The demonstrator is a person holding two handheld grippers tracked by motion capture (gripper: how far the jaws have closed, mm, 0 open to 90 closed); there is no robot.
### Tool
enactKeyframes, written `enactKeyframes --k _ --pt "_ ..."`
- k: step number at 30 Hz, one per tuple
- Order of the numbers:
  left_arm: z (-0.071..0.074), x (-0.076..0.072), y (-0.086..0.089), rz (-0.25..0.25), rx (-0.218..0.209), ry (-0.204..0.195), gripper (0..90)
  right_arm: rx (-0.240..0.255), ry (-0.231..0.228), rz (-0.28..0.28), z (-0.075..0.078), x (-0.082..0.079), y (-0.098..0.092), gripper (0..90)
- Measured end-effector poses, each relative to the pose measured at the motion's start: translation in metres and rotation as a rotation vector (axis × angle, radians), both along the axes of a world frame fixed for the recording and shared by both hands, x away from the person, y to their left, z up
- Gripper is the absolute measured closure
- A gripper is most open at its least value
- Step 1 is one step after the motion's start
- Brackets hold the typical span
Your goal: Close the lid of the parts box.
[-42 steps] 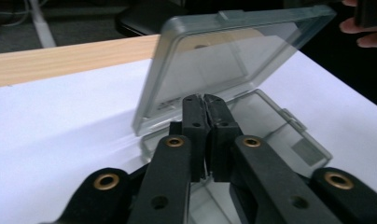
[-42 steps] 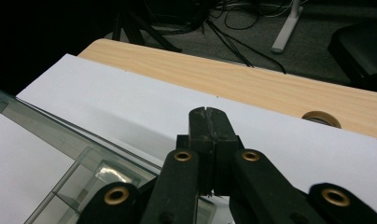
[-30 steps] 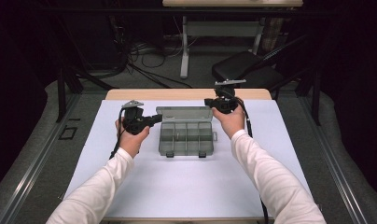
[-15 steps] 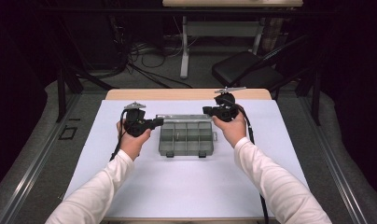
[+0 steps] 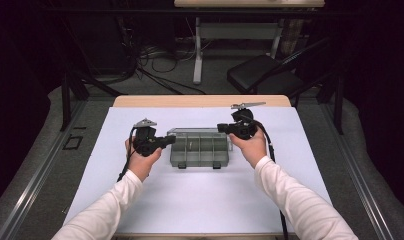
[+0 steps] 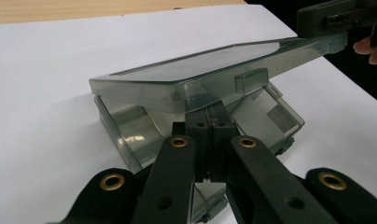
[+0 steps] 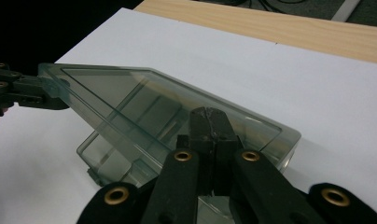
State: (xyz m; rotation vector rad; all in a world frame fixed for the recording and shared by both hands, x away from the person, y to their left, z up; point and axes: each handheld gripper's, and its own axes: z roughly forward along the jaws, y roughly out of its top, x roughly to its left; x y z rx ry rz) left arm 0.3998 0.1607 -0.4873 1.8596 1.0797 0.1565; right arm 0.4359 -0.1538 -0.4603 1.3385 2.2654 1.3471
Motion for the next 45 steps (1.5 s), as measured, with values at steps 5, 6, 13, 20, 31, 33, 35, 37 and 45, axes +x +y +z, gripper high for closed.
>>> enactKeyframes --k 5,6,13,20,31,33,35,37,45 --pt "-0.010 -0.011 0.000 -0.004 0.005 -0.017 89.9 -0.004 0.001 0.012 -0.006 -0.008 -0.001 90.0" --pt "-0.012 -0.012 -0.001 -0.003 0.005 -0.019 89.9 -0.003 0.004 0.013 -0.007 -0.009 -0.002 90.0" --pt "-0.027 -0.027 -0.002 -0.003 0.010 -0.037 89.9 -0.024 -0.002 0.026 -0.019 -0.019 -0.004 90.0" --pt "-0.041 -0.035 -0.004 -0.014 0.025 -0.032 89.9 -0.046 -0.012 0.042 -0.030 -0.032 -0.002 90.0" --pt "-0.045 -0.049 -0.005 -0.030 0.053 -0.040 89.8 -0.031 -0.028 0.039 -0.043 -0.044 -0.002 90.0" --pt "-0.045 -0.053 -0.004 -0.038 0.041 -0.033 89.8 -0.019 -0.023 0.032 -0.046 -0.045 -0.004 90.0" --pt "-0.045 -0.057 -0.004 -0.044 0.032 -0.028 89.8 -0.006 -0.027 0.030 -0.049 -0.046 -0.006 90.0" --pt "-0.042 -0.060 -0.004 -0.048 0.030 -0.034 89.8 0.005 -0.024 0.022 -0.052 -0.048 -0.008 90.0" --pt "-0.034 -0.053 -0.001 0.008 0.011 -0.055 89.7 -0.020 -0.044 0.013 -0.062 -0.058 -0.012 90.0"
